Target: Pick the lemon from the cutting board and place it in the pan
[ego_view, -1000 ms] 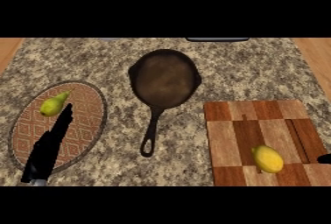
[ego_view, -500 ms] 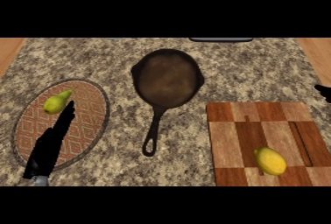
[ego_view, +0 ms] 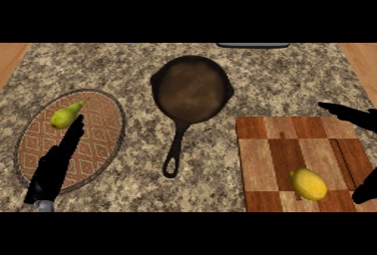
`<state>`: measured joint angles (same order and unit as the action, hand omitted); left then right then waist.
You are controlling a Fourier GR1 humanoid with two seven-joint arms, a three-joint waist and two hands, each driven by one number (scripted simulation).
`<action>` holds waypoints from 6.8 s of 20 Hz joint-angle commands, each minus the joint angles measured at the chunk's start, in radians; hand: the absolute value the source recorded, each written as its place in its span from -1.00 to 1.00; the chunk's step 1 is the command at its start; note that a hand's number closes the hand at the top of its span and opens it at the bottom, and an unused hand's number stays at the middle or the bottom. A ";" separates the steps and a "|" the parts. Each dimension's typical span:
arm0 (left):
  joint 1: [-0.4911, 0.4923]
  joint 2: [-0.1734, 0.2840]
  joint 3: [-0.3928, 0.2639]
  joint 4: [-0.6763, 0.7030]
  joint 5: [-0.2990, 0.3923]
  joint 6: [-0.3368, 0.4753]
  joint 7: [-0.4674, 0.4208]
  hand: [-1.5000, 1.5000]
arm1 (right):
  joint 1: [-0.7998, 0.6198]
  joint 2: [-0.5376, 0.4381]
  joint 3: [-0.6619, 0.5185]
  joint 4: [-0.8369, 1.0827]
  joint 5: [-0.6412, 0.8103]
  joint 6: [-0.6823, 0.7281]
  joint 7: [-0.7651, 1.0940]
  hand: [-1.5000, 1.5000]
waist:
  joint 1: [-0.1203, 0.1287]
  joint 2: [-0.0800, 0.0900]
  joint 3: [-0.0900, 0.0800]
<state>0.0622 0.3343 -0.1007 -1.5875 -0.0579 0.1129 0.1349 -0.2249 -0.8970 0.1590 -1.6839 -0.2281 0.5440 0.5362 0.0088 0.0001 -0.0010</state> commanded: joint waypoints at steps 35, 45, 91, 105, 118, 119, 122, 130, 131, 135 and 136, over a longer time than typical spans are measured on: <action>0.030 -0.067 0.066 -0.035 -0.054 -0.091 0.006 0.00 | -0.009 0.229 0.243 -0.033 0.290 0.221 0.394 -1.00 | -0.008 -0.001 0.001; -0.020 -0.099 0.099 0.013 -0.099 -0.086 0.001 0.00 | 0.046 0.334 0.226 0.034 0.460 0.237 0.315 -1.00 | -0.009 0.000 0.001; 0.011 -0.142 0.103 -0.096 -0.150 -0.152 0.082 0.00 | -0.467 0.531 0.002 0.347 1.110 -0.566 -0.179 1.00 | 0.016 0.000 0.002; -0.025 -0.162 0.102 -0.037 -0.171 -0.145 0.016 0.00 | -0.817 0.858 -0.122 1.003 1.034 -0.748 -0.289 1.00 | 0.038 0.014 0.001; -0.094 -0.163 0.084 -0.001 -0.178 -0.167 0.015 0.00 | -0.923 0.896 -0.180 1.405 0.929 -0.732 -0.365 1.00 | 0.120 0.045 0.002; -0.086 -0.178 0.071 -0.003 -0.177 -0.165 0.001 0.00 | -0.918 0.897 -0.254 1.390 0.849 -0.726 -0.341 1.00 | 0.127 0.047 0.004; -0.109 -0.189 0.066 -0.020 -0.164 -0.171 0.020 0.00 | -0.925 0.897 -0.298 1.442 0.810 -0.712 -0.355 -1.00 | 0.122 0.051 0.004; -0.108 -0.190 0.056 0.011 -0.176 -0.174 -0.009 0.00 | -0.956 0.897 -0.398 1.398 0.655 -0.918 -0.546 -1.00 | 0.137 0.045 0.003; -0.121 -0.196 0.064 0.009 -0.180 -0.160 0.020 0.00 | -0.925 0.897 -0.421 1.385 0.630 -0.954 -0.603 -1.00 | 0.126 0.045 0.004; -0.088 -0.158 0.090 -0.020 -0.164 -0.181 0.015 0.00 | -0.945 0.897 -0.503 1.372 0.575 -1.054 -0.623 -1.00 | 0.108 0.038 0.003; -0.083 -0.166 0.096 -0.025 -0.163 -0.170 0.027 0.00 | -0.924 0.888 -0.516 1.374 0.569 -1.071 -0.651 -1.00 | 0.096 0.037 0.003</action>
<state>-0.0413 0.1572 -0.0233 -1.5926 -0.2311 -0.0565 0.1555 -1.1621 -0.0019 -0.2948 -0.2989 0.3874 -0.4400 -0.0590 0.1233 0.0414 0.0025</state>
